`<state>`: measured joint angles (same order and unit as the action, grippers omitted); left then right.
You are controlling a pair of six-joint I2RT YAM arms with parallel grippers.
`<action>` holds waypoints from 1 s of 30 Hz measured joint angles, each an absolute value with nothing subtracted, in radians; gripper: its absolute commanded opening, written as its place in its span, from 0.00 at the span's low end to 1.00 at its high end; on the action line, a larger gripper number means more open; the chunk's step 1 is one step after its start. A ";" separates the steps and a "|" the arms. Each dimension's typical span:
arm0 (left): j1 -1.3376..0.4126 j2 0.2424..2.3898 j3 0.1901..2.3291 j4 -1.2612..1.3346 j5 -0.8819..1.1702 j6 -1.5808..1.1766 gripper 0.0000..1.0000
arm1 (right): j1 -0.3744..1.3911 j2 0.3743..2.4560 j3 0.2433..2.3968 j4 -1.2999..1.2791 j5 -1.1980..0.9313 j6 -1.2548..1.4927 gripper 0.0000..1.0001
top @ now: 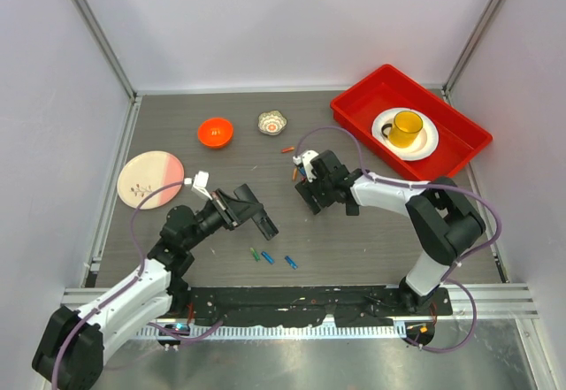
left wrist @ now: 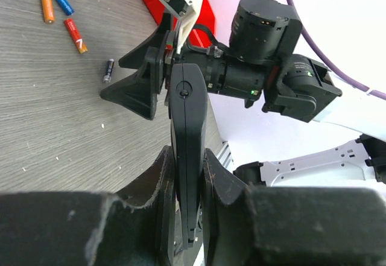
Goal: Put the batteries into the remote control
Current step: Adjust the battery at the center of the board.
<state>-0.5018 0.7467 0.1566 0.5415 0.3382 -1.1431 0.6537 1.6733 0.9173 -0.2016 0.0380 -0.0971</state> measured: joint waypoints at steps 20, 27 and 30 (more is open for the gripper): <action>-0.502 0.720 0.150 0.542 0.339 -1.143 0.00 | 0.604 1.715 0.943 -0.160 -0.031 -0.144 0.62; -0.502 0.729 0.140 0.546 0.340 -1.144 0.00 | 0.601 1.715 0.938 -0.152 -0.047 -0.141 0.54; -0.502 0.729 0.140 0.549 0.340 -1.144 0.00 | 0.601 1.715 0.938 -0.153 -0.052 -0.140 0.49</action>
